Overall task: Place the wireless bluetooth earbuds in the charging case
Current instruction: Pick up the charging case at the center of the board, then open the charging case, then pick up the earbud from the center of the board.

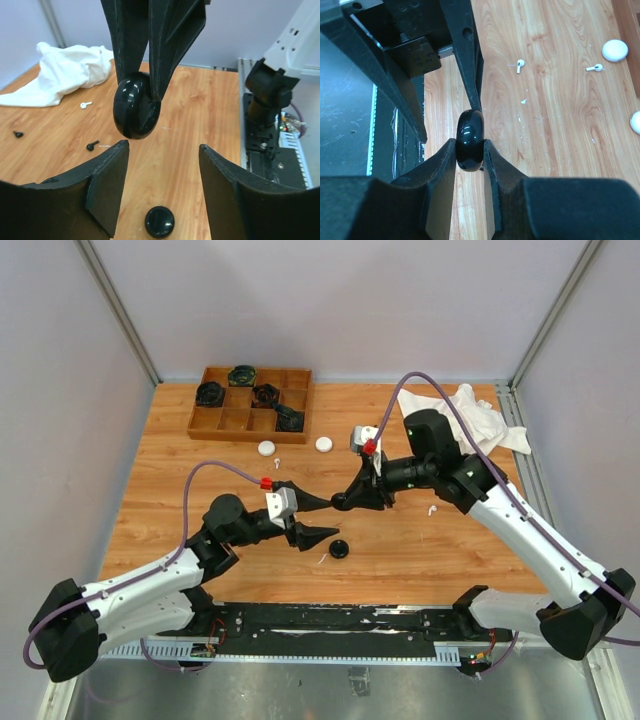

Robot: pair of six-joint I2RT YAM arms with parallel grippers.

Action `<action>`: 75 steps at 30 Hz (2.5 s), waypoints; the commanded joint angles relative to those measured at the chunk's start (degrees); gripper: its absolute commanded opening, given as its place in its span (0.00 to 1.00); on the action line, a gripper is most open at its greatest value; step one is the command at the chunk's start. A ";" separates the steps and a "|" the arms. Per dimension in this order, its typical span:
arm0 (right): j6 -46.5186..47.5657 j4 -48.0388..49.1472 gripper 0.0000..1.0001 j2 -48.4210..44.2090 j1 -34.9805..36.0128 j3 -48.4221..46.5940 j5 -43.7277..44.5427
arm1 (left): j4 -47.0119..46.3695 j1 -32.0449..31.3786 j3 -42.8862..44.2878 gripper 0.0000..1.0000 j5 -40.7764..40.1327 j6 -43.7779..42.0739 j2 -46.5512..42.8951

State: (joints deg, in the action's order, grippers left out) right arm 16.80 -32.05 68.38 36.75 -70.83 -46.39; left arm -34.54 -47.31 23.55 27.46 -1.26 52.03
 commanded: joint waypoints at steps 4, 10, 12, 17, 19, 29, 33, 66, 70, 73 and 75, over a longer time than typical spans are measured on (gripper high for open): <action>7.80 -3.59 0.07 -1.54 2.71 -0.54 -6.18 | 0.49 0.46 4.09 0.60 6.15 4.13 1.04; 8.68 -5.65 0.07 -1.04 4.50 -2.19 -4.90 | -0.86 0.46 3.32 0.57 6.01 5.08 1.23; 8.65 -6.50 0.07 -0.70 5.48 -2.66 -4.18 | -1.22 0.46 3.30 0.56 6.44 5.49 1.23; 7.80 -6.51 0.06 0.10 7.68 -3.45 -1.15 | -0.71 0.46 3.35 0.49 7.22 5.50 0.97; 7.49 -6.59 0.04 0.73 8.41 -3.93 0.32 | -0.13 0.46 3.22 0.44 7.37 5.60 1.01; 7.62 -7.36 0.06 2.21 9.31 -4.99 3.99 | 0.79 0.46 1.93 0.07 9.43 5.14 0.48; 8.03 -6.67 0.14 1.80 9.36 -4.35 6.17 | 0.27 0.46 0.76 0.00 9.51 1.29 0.23; -8.58 4.78 0.59 0.51 -1.59 2.47 26.82 | -32.21 0.63 -16.65 0.00 -7.95 6.99 2.14; -10.54 4.72 0.62 3.13 -6.60 5.33 26.99 | -39.65 1.11 -19.12 0.00 -8.15 7.84 6.63; -9.78 4.64 0.64 6.42 -8.72 6.55 28.02 | -44.68 1.70 -20.54 0.00 -9.23 7.78 10.46; -8.62 3.91 0.64 8.96 -9.68 6.61 29.48 | -50.41 2.54 -21.50 0.00 -9.14 8.07 13.45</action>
State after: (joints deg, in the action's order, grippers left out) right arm 8.71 -27.70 73.56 29.26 -65.25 -19.70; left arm -70.41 -46.13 3.86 20.32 6.09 61.43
